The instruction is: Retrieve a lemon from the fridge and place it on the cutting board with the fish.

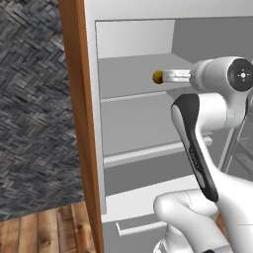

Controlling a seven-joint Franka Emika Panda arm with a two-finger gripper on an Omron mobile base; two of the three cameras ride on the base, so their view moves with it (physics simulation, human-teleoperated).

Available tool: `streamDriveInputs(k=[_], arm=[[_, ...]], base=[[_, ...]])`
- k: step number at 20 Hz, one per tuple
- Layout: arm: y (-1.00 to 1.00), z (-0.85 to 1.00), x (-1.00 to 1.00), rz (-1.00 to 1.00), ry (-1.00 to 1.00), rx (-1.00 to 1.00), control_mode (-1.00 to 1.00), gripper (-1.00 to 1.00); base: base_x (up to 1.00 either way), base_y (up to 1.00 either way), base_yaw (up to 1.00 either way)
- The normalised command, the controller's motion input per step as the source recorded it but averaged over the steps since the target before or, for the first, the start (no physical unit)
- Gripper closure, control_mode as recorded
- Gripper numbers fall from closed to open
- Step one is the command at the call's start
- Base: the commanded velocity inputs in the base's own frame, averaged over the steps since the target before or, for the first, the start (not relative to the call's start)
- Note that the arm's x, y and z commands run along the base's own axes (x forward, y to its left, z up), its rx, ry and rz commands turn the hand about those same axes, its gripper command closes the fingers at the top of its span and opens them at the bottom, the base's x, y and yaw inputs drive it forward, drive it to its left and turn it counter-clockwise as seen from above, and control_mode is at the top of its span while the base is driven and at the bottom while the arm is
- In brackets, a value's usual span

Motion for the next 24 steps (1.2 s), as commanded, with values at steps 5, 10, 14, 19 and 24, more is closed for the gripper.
streamDriveInputs(k=[5,10,14,19,24], arm=[[0.00,0.00,0.20,0.00,0.13,0.00,-1.00,-1.00],[-0.04,-0.01,0.07,0.00,0.07,0.00,-1.00,-1.00],[0.00,-0.03,0.01,0.00,0.00,0.00,-1.00,-1.00],[0.00,-0.10,0.08,0.00,0.00,0.00,-1.00,-1.00],[0.00,-0.07,0.14,0.00,0.00,0.00,-1.00,-1.00]], base=[[0.00,0.00,0.00],[0.00,0.00,0.00],[0.00,0.00,0.00],[0.00,0.00,0.00],[0.00,0.00,0.00]])
